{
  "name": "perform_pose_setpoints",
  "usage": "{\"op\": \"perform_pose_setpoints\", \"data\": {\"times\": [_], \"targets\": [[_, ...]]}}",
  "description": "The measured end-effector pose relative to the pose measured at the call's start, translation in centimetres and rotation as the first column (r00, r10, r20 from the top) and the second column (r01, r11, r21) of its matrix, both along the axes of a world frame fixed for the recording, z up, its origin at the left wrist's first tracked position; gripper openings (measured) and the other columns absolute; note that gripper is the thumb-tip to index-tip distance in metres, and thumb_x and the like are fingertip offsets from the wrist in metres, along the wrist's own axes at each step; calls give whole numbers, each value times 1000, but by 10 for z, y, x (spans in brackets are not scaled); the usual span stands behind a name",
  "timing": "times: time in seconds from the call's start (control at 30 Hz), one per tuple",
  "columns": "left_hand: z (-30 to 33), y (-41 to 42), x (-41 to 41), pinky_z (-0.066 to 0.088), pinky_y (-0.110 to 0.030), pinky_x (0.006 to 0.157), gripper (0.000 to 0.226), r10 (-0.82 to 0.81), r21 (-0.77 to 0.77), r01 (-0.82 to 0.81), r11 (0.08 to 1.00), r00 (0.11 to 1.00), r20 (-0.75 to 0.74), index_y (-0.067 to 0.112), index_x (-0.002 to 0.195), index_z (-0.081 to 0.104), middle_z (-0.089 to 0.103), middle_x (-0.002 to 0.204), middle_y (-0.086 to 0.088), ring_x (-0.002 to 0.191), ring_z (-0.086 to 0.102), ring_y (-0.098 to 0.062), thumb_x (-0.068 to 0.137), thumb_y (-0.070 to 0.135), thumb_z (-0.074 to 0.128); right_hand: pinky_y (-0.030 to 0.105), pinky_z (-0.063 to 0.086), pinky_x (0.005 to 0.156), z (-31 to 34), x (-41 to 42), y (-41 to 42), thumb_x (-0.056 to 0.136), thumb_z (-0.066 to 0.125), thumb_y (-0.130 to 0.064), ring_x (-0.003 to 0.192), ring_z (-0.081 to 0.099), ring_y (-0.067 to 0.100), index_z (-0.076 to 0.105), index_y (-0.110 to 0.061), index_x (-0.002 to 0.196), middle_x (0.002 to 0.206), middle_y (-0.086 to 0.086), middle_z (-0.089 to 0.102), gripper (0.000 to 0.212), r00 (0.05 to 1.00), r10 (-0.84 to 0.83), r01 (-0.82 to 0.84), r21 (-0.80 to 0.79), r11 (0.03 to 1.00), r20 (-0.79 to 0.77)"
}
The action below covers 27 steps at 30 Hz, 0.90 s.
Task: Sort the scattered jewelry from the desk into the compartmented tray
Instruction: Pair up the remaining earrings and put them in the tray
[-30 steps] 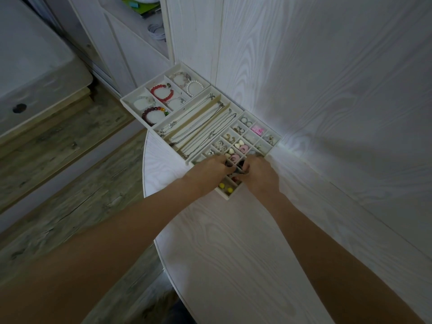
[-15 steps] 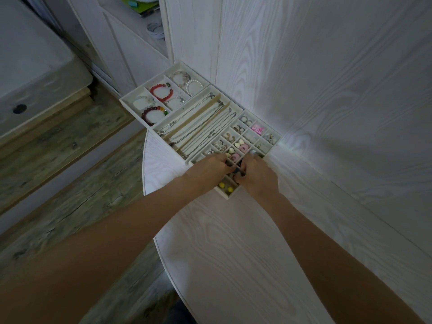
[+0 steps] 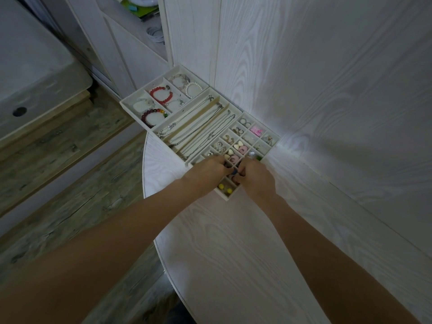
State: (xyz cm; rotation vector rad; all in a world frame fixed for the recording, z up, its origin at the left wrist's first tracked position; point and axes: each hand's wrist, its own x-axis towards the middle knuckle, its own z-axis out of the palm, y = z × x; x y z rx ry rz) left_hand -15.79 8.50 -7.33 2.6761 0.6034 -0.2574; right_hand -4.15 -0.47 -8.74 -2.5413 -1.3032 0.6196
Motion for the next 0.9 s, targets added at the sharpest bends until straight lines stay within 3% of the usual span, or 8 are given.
{"op": "perform_pose_setpoints", "data": {"times": [0.17, 0.3, 0.4, 0.47, 0.53, 0.6, 0.77, 0.9], "targets": [[-2, 2, -3, 46, -27, 88, 40, 69, -62, -63, 996, 992, 105, 15, 131, 56, 55, 125, -13, 106, 57, -25, 93, 5, 47, 22, 26, 50, 1, 0, -1, 83, 67, -17, 76, 53, 17, 52, -16, 83, 88, 3, 56, 15, 999, -22, 23, 18, 1000, -49], [8, 0, -8, 45, -21, 73, 30, 430, -440, -313, 842, 881, 196, 11, 116, 66, 67, 100, -6, 83, 57, -15, 93, 5, 48, 22, 32, 55, 3, -1, -2, 83, 68, -17, 80, 55, 17, 54, -16, 86, 92, 3, 59, 14, 996, -30, 32, 21, 999, -87], [21, 0, -13, 44, -27, 63, 24, 715, -860, -366, 356, 700, -1, 11, 106, 67, 58, 74, 0, 69, 49, -14, 96, 15, 46, 26, 40, 64, 11, -2, -5, 85, 66, -18, 83, 58, 17, 57, -15, 87, 91, 2, 60, 10, 990, -67, 77, 73, 994, -126], [28, 1, -17, 40, -20, 59, 32, 773, -967, -254, -27, 608, -181, 4, 111, 63, 54, 68, 2, 64, 48, -11, 99, 23, 40, 25, 40, 67, 23, -2, -7, 90, 61, -17, 83, 58, 16, 59, -14, 88, 87, -1, 59, 5, 975, -132, 164, 175, 971, -178], [35, 0, -22, 47, -19, 69, 45, 751, -955, -146, -259, 591, -295, 2, 116, 59, 68, 86, -4, 79, 64, -12, 101, 35, 33, 21, 42, 72, 36, -5, -11, 93, 56, -13, 86, 60, 15, 63, -10, 93, 91, 0, 62, 7, 954, -162, 237, 302, 923, -253], [40, -2, -25, 49, -23, 82, 55, 723, -919, -60, -389, 599, -345, 2, 121, 54, 69, 108, -10, 99, 66, -15, 100, 46, 28, 15, 43, 76, 49, -10, -14, 93, 55, -8, 88, 60, 14, 66, -7, 97, 96, 1, 65, 12, 945, -110, 238, 416, 878, -308], [50, -11, -22, 46, -30, 95, 74, 680, -894, 18, -448, 656, -328, 0, 122, 55, 65, 102, -11, 104, 59, -19, 95, 60, 21, 17, 48, 80, 77, -30, -17, 86, 61, 0, 87, 61, 11, 70, -12, 100, 94, -2, 66, 20, 945, 195, -13, 563, 827, -264], [60, -17, -20, 45, -28, 90, 78, 637, -883, 55, -466, 713, -291, 2, 118, 57, 61, 94, -9, 85, 57, -15, 93, 64, 18, 9, 42, 75, 81, -35, -12, 82, 68, -4, 83, 55, 8, 70, -14, 102, 93, -3, 60, 23, 961, 200, -89, 475, 876, -189]]}}
